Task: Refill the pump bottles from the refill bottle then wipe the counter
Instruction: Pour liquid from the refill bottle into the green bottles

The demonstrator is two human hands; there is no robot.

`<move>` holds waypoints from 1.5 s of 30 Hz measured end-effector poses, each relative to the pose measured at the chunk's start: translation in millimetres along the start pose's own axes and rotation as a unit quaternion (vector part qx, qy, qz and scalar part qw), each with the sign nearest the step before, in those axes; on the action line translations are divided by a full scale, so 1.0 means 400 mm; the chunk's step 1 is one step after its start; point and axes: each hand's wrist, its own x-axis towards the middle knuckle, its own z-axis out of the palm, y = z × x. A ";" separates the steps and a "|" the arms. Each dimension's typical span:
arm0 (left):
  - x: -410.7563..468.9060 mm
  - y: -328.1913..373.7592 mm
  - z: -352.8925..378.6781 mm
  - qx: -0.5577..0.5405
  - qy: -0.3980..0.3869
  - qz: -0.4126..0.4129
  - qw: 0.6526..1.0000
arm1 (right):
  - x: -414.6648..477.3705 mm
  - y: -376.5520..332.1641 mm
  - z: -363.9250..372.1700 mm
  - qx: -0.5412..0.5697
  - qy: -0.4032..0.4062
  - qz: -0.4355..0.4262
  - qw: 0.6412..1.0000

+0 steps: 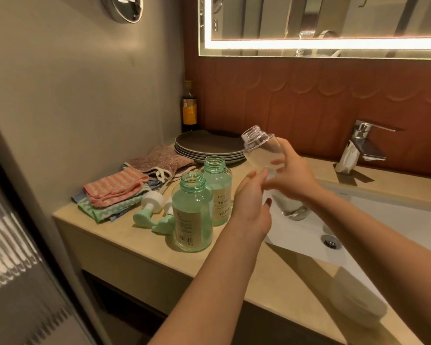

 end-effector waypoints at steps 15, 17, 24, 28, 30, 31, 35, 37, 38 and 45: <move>-0.069 -0.037 -0.065 0.284 0.054 0.066 0.955 | -0.094 0.031 -0.084 0.134 -0.004 0.073 0.988; -0.077 -0.030 -0.067 0.301 0.067 0.084 0.947 | -0.109 0.027 -0.099 0.142 -0.015 0.072 0.987; -0.095 -0.038 -0.092 0.292 0.089 0.097 0.947 | -0.147 0.010 -0.092 0.059 -0.019 0.007 0.998; -0.122 -0.059 -0.111 0.228 0.085 0.111 0.964 | -0.153 -0.004 -0.067 -0.011 -0.018 -0.039 0.999; -0.128 -0.064 -0.115 0.197 0.073 0.115 0.971 | -0.151 -0.021 -0.052 -0.045 -0.013 -0.065 0.997; -0.130 -0.066 -0.114 0.185 0.063 0.118 0.973 | -0.151 -0.030 -0.046 -0.065 -0.013 -0.078 0.995; -0.135 -0.076 -0.100 0.169 0.023 0.152 0.974 | -0.143 -0.067 -0.021 -0.119 -0.003 -0.141 0.983; -0.131 -0.077 -0.091 0.159 0.017 0.163 0.974 | -0.133 -0.074 -0.007 -0.157 0.008 -0.172 0.973; -0.126 -0.075 -0.087 0.151 0.014 0.165 0.975 | -0.128 -0.075 -0.001 -0.176 0.012 -0.181 0.968; -0.079 -0.051 -0.076 0.139 0.010 0.163 0.977 | -0.099 -0.086 0.015 -0.256 0.012 -0.224 0.940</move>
